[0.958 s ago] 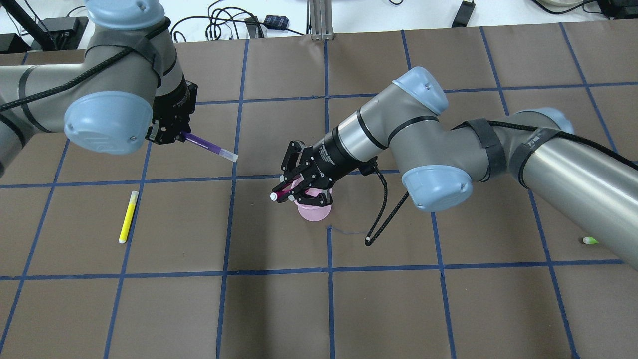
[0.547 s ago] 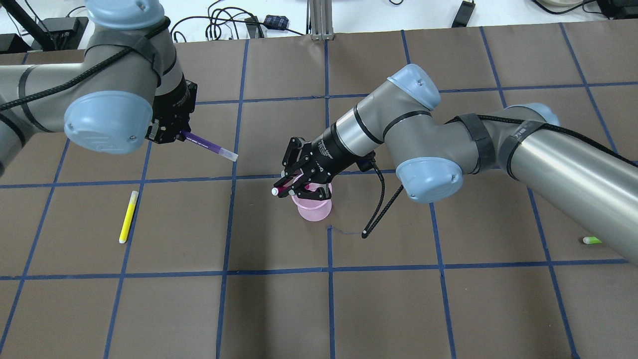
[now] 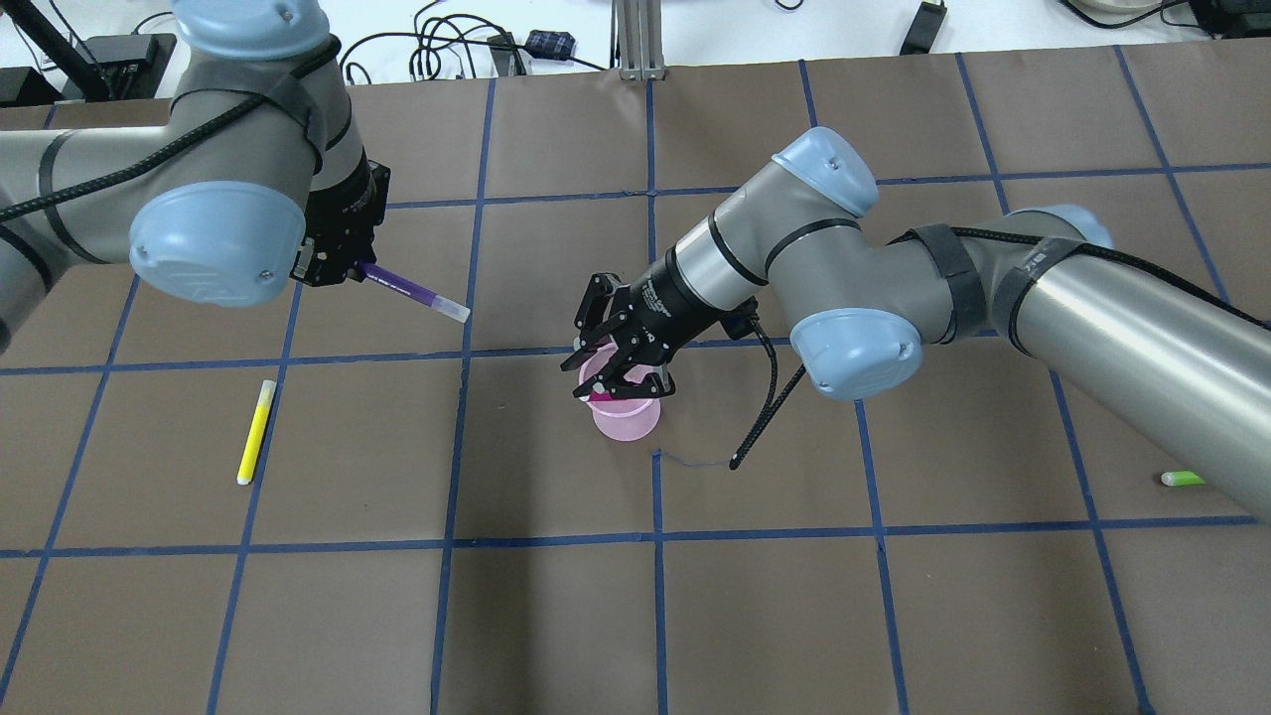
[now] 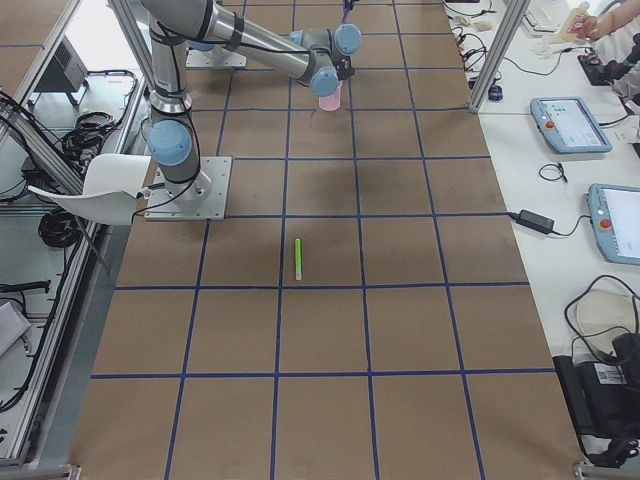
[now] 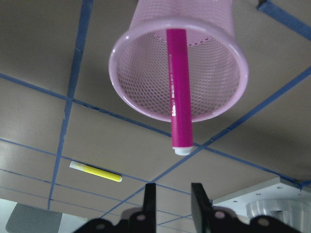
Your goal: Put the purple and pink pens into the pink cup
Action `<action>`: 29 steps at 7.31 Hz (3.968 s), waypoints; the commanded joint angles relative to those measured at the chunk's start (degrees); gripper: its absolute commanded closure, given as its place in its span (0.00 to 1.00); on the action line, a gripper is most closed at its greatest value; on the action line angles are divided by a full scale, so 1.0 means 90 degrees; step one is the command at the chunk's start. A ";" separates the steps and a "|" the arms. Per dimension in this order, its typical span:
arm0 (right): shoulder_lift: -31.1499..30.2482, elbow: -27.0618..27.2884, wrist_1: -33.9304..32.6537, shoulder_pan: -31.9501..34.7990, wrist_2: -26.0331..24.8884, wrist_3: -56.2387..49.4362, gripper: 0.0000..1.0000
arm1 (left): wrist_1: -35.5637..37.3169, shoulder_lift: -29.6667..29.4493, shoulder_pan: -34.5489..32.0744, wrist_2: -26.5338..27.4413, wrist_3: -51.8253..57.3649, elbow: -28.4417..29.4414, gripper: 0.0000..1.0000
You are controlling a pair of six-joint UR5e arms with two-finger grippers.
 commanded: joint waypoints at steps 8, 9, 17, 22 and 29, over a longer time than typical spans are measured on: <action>-0.1566 -0.1647 0.2634 -0.1315 -0.4117 -0.6175 0.00 | 0.0009 -0.0687 -0.1173 0.0304 -0.1215 0.0426 1.00; -0.1693 -0.2173 0.3433 -0.1510 -0.4184 -0.7073 0.00 | 0.0010 -0.0834 -0.1572 0.0352 -0.1801 0.0436 1.00; -0.1802 -0.2423 0.3939 -0.1600 -0.5474 -0.8782 0.00 | -0.0281 -0.1402 -0.2641 0.0910 -0.3203 0.0310 1.00; -0.1792 -0.2423 0.3949 -0.1610 -0.5474 -0.8782 0.00 | -0.0586 -0.1295 -0.2544 0.0850 -0.3107 0.0416 0.00; -0.1802 -0.2422 0.3930 -0.1610 -0.5464 -0.8714 0.00 | -0.2539 0.0334 0.0052 0.0109 0.3755 0.1189 0.00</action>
